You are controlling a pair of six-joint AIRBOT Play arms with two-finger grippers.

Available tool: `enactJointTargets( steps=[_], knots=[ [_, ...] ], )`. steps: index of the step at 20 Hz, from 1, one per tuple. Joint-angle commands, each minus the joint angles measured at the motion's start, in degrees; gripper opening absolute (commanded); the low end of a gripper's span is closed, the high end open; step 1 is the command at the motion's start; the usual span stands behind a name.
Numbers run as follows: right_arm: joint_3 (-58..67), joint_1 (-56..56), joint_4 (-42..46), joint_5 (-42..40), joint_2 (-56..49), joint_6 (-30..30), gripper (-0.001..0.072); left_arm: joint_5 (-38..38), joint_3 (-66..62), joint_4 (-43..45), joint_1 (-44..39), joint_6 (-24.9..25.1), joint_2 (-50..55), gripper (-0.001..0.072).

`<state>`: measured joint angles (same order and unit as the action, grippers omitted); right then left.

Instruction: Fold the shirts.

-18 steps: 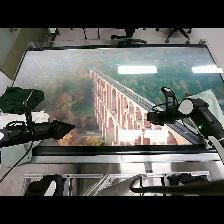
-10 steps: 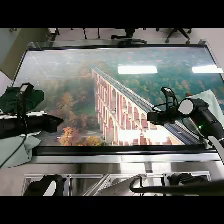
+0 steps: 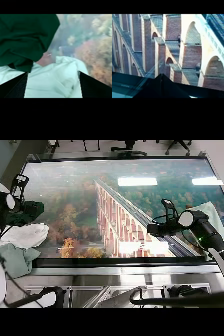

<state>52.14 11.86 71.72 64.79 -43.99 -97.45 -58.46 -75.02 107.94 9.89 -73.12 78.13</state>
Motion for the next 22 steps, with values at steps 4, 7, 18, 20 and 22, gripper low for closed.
enactJointTargets(
  steps=[4,7,18,20,22],
  knots=[
    [-0.02,0.07,0.02,-0.24,0.0,0.15,0.0023,2.14,-14.71,4.52,5.16,1.25,28.02,0.0705],
    [-0.02,0.07,0.04,-0.35,-0.02,0.17,0.0023,1.05,-21.64,4.33,4.9,1.22,34.86,0.0705],
    [-0.02,0.07,0.02,-0.31,0.0,0.15,0.0023,-12.13,-42.16,-16.94,-0.96,-1.95,33.64,0.0011],
    [-0.02,0.07,0.02,-0.31,0.0,0.15,0.0023,-13.03,-41.22,-25.79,-6.29,-1.92,26.27,0.0011],
    [-0.02,0.07,0.02,-0.31,0.0,0.15,0.0023,-15.93,-40.06,-28.59,-12.55,-1.97,20.0,0.0012]
  ],
)
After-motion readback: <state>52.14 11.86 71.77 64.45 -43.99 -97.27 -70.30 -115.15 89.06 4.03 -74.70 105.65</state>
